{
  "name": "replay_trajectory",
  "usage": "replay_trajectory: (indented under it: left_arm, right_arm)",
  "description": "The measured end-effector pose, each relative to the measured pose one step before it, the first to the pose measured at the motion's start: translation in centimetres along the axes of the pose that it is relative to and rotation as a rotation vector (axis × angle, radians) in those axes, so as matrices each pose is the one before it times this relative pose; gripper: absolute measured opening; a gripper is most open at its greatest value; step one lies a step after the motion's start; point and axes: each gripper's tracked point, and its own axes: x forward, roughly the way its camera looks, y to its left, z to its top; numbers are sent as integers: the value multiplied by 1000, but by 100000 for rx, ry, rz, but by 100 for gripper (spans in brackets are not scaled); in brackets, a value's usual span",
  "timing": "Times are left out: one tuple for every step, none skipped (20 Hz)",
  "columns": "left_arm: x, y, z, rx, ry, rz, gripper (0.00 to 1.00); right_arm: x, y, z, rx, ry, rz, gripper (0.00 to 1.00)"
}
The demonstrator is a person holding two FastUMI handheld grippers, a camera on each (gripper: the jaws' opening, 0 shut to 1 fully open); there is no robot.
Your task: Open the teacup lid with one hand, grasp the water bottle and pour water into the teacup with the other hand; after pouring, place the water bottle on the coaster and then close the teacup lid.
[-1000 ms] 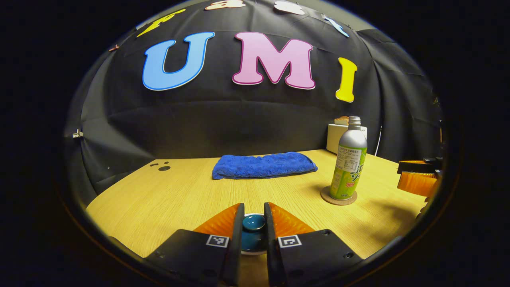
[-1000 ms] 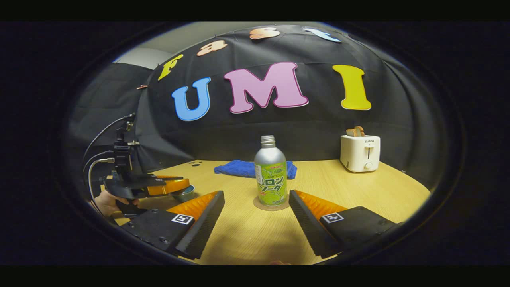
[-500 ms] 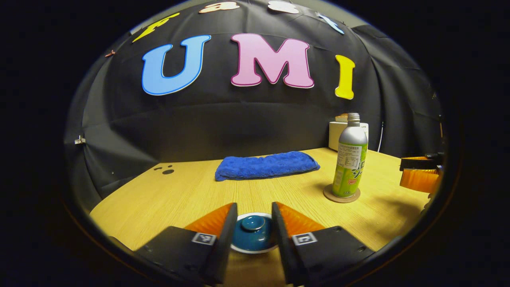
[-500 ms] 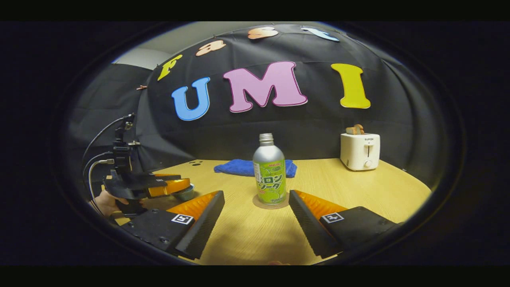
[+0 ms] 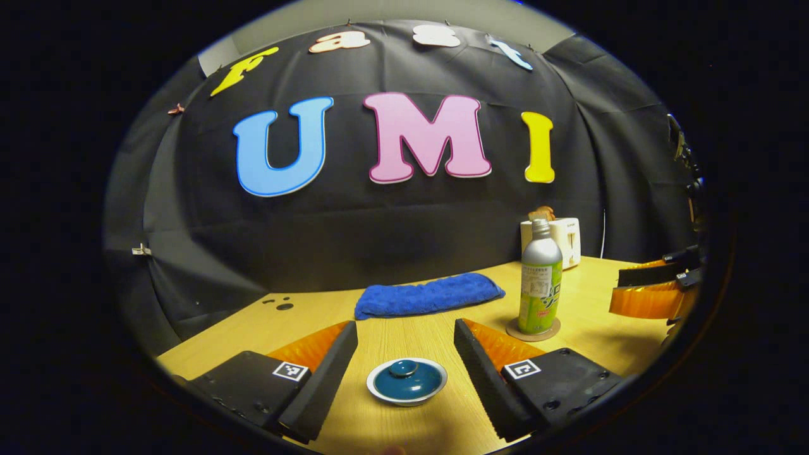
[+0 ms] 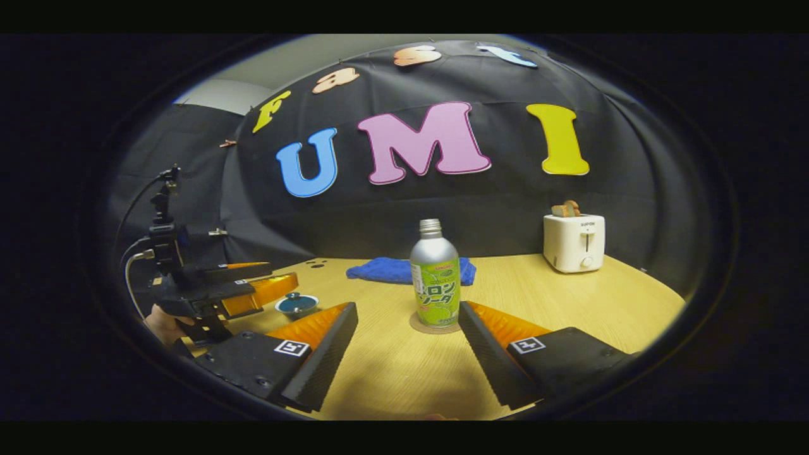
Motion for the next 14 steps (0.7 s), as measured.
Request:
replay_trajectory:
  left_arm:
    - [-844, 1, 601, -1, -1870, 510, 96]
    - [-717, -73, 762, 154, -1879, 457, 96]
    - [-856, -39, 663, 130, -1861, 490, 96]
    - [-781, -84, 619, -90, -1543, 279, 96]
    - [-679, -128, 440, -243, -1241, 199, 96]
    - [-622, -187, 71, -209, 948, 301, 97]
    - [-661, -173, -171, -343, 413, 184, 96]
    - [-719, -82, 346, -531, -1055, 57, 96]
    - [-465, -110, 250, -437, -967, -49, 96]
    - [-570, -10, 66, -492, -562, 89, 97]
    - [-558, 34, -253, -804, -200, -133, 96]
    - [-431, 85, -216, -1436, -73, -61, 96]
    - [-148, 88, -365, -1894, -20, -244, 96]
    - [105, 108, -389, -1991, 524, -316, 97]
  right_arm:
    - [-141, 61, 222, -593, -541, -196, 99]
    - [-208, 141, 183, -736, -481, -356, 99]
    - [-264, 94, 186, -758, -438, -433, 99]
    - [-211, 179, 249, -524, -523, -217, 99]
    - [-224, 282, 166, -271, -504, -314, 99]
    - [-247, 74, 168, -311, -361, -981, 99]
    - [-209, -207, 97, -574, -232, -1924, 99]
    - [-407, -84, 84, -864, -188, -1681, 99]
    - [-309, 38, 137, -951, -449, -1503, 99]
    - [-581, -12, 123, -1116, -713, -1434, 99]
    - [-463, -129, 20, -1042, -1060, -1686, 99]
    - [-480, -181, 1, -1153, -803, -1952, 99]
    - [-362, -187, -203, -1164, -622, -1793, 99]
    - [-232, -14, -271, -1041, -165, -1116, 99]
